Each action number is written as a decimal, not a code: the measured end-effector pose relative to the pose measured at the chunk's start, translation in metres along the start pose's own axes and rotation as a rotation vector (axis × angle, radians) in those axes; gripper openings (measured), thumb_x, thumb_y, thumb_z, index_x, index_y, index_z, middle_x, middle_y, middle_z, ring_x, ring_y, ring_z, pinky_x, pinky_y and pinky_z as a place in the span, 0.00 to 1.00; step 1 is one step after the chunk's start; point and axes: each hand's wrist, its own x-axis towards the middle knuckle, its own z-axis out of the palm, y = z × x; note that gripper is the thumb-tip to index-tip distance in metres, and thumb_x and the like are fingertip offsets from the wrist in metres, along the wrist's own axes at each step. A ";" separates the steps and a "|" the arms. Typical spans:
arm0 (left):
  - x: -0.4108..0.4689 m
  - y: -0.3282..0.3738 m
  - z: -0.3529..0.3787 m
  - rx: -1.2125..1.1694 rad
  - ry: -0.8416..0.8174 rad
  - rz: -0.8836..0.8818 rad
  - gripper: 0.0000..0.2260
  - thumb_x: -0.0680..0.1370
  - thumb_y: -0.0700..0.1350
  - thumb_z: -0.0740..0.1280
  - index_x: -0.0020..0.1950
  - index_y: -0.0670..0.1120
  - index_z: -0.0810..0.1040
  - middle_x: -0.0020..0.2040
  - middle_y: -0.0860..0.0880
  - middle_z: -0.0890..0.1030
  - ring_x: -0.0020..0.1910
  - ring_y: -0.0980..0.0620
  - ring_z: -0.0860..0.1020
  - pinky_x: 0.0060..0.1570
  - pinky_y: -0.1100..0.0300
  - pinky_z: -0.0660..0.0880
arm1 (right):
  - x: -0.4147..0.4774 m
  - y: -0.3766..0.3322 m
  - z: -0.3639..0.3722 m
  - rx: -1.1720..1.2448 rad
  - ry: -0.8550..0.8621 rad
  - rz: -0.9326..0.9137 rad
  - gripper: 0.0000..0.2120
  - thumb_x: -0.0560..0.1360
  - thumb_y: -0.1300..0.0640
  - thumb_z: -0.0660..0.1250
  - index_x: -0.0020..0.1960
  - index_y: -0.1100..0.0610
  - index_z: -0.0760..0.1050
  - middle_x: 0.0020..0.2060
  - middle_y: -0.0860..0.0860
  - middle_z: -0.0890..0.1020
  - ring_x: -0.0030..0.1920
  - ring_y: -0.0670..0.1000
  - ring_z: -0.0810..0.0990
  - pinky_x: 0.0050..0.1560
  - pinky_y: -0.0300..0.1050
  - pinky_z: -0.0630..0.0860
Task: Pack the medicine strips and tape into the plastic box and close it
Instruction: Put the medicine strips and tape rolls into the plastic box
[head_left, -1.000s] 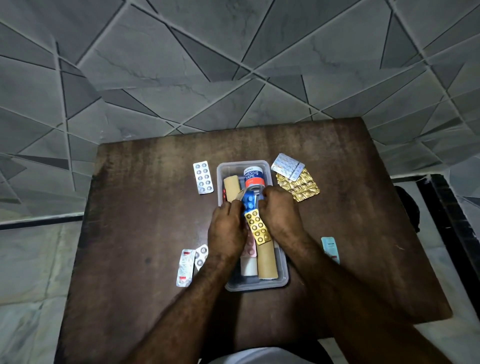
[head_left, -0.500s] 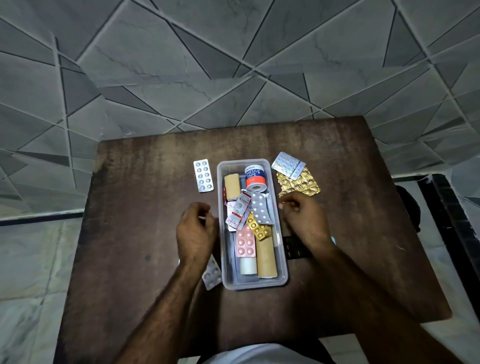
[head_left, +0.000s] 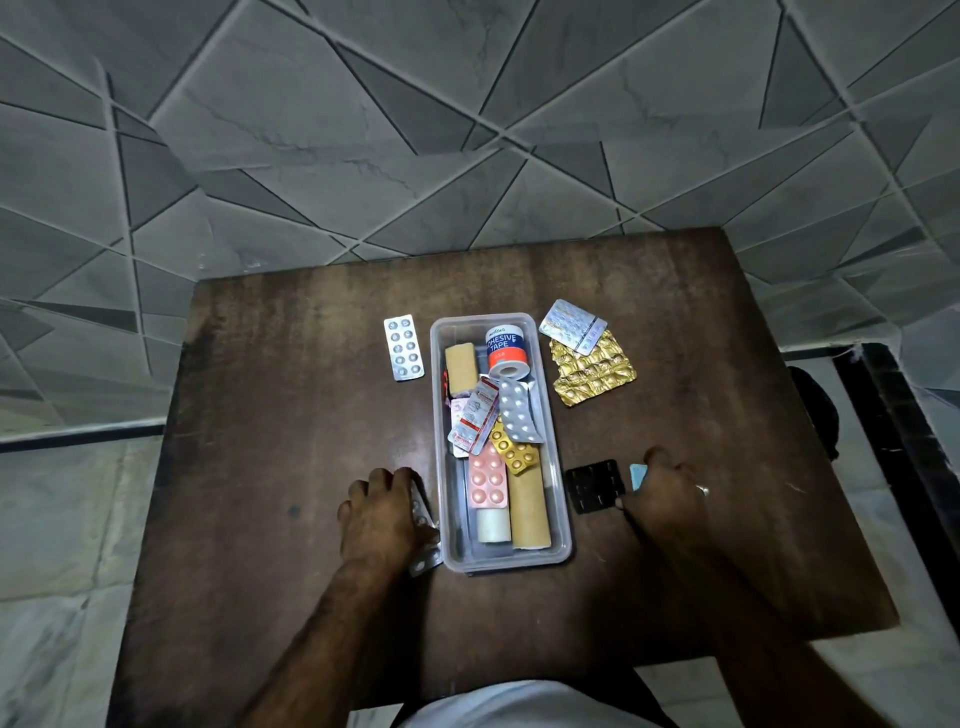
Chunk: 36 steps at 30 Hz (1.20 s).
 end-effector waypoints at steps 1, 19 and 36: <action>0.001 0.000 -0.001 -0.010 0.008 -0.004 0.28 0.67 0.56 0.73 0.65 0.54 0.70 0.63 0.48 0.74 0.61 0.42 0.71 0.58 0.50 0.70 | 0.000 0.000 0.000 0.022 0.017 -0.001 0.28 0.66 0.56 0.75 0.62 0.58 0.67 0.58 0.62 0.74 0.60 0.62 0.73 0.60 0.54 0.71; 0.033 -0.021 -0.039 -0.739 -0.006 -0.042 0.10 0.74 0.32 0.66 0.44 0.47 0.79 0.45 0.53 0.86 0.45 0.55 0.84 0.38 0.67 0.78 | 0.000 -0.017 -0.044 0.652 0.049 0.060 0.14 0.73 0.63 0.69 0.58 0.60 0.75 0.47 0.55 0.81 0.41 0.51 0.81 0.45 0.51 0.81; 0.022 0.012 -0.091 -1.037 0.104 0.072 0.14 0.73 0.30 0.69 0.42 0.51 0.80 0.38 0.51 0.82 0.34 0.64 0.79 0.39 0.71 0.77 | -0.041 -0.088 -0.021 0.726 -0.231 -0.178 0.10 0.70 0.62 0.73 0.51 0.58 0.79 0.44 0.54 0.85 0.42 0.52 0.85 0.44 0.53 0.84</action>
